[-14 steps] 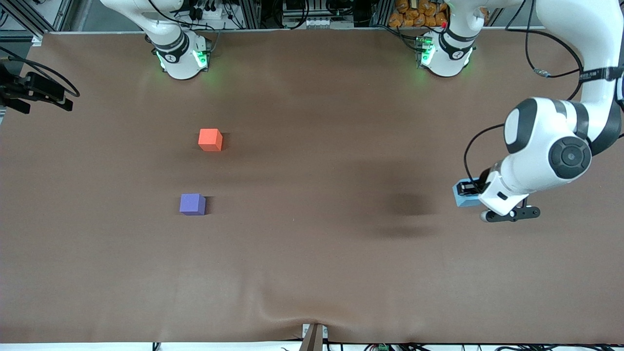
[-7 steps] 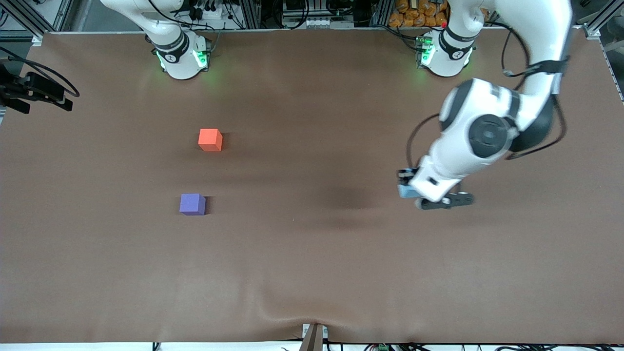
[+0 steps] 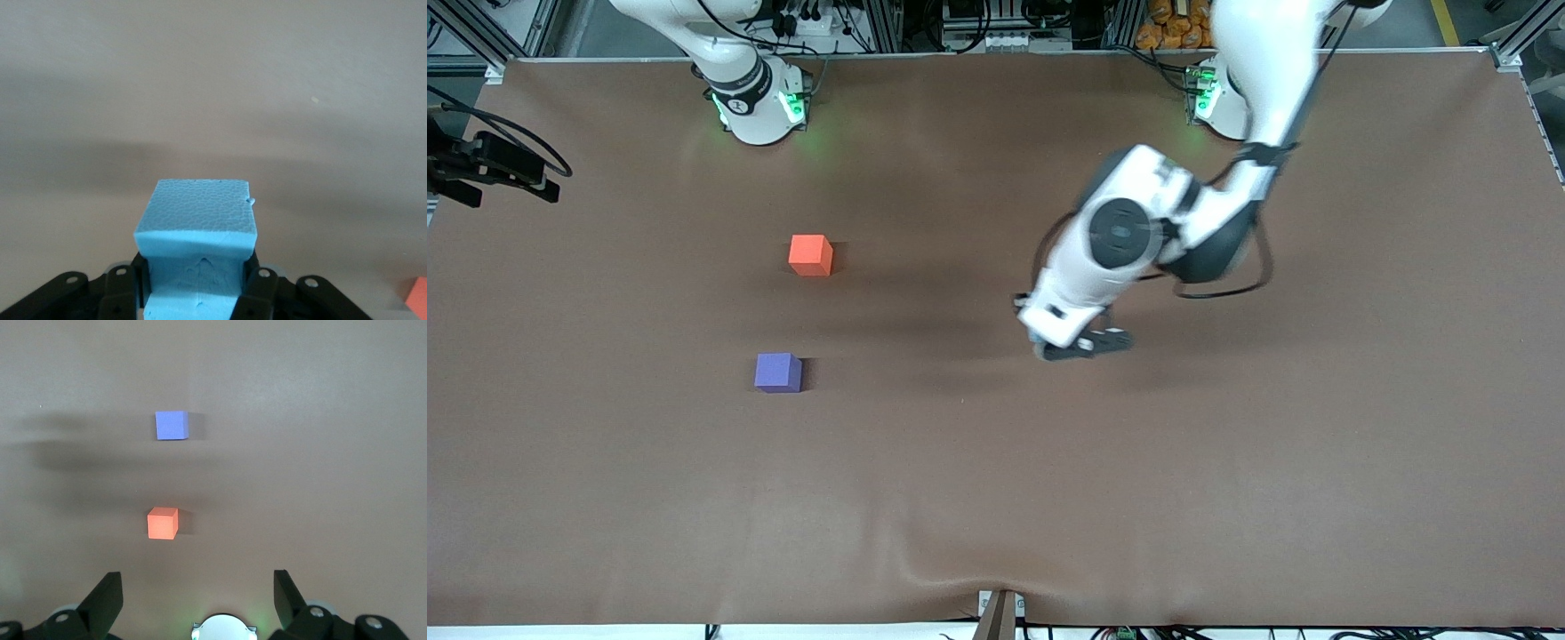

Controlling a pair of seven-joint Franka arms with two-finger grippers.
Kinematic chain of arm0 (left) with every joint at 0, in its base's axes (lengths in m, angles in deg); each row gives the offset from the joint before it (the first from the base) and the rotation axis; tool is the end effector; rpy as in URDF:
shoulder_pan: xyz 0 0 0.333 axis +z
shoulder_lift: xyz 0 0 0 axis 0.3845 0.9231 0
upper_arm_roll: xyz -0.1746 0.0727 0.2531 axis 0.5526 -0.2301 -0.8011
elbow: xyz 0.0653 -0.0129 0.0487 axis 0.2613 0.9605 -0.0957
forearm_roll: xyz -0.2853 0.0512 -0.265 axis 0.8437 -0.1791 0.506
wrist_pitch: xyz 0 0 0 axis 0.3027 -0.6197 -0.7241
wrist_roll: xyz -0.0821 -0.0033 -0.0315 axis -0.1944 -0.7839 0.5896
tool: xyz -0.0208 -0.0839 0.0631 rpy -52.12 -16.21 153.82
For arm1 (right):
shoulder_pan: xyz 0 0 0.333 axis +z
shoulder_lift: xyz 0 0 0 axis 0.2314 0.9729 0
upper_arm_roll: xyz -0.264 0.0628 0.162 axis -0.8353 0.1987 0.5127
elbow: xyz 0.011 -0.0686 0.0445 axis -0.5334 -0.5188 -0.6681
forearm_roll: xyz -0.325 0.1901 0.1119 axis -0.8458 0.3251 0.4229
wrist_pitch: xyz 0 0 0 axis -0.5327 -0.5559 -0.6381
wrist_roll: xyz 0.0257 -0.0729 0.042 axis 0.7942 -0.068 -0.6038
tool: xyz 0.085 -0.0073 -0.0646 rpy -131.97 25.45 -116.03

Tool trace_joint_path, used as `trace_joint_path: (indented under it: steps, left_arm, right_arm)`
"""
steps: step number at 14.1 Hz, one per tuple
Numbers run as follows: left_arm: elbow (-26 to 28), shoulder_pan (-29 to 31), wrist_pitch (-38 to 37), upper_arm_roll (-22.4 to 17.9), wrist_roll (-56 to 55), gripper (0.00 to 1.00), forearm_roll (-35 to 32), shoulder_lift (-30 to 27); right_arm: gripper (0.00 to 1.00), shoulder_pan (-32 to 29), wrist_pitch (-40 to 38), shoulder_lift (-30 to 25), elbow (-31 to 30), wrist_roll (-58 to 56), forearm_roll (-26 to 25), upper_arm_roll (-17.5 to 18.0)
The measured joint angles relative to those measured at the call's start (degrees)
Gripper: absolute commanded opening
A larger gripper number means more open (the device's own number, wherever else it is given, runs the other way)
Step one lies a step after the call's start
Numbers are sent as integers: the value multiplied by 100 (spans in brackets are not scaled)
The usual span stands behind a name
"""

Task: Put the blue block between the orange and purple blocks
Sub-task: 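Carry the light-blue cube toward the table middle with the left gripper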

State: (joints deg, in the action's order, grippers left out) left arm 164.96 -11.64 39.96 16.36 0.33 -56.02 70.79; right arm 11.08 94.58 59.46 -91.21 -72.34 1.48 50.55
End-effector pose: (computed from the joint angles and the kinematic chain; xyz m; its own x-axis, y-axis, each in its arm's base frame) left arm 0.5419 -0.4662 0.3575 0.9782 0.1469 -0.1468 0.1646 -0.9795 0.1165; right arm 0.5297 -0.0170 0.6641 0.9942 0.0186 -0.1061 0.0103 -0.9969 -0.0783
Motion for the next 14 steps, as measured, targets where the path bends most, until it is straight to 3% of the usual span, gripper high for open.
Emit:
trace_joint_path:
  steps: [3,10,11,12,13,14]
  left_arm:
    - [-85,-565,338,-112,-369,0,-8,290]
    - [-144,-2041,1163,-1002,-496,8,-18,1114]
    - [-147,-2105,1262,-1034,-496,28,-43,1253]
    - [-152,-2140,1338,-1044,-496,82,-95,1371]
    - [-172,-2157,1403,-1046,-496,100,-149,1448]
    - [-202,-2159,1405,-1049,-496,100,-183,1455]
  right_arm:
    - [100,0,-3,1,-2,0,0,0]
    - [100,0,-3,25,-21,0,2,3]
    - [100,1,-3,46,-38,0,2,5]
    - [100,3,-2,79,-60,0,3,9]
    - [100,4,-1,142,-78,0,3,13]
    - [100,4,1,246,-88,0,3,14]
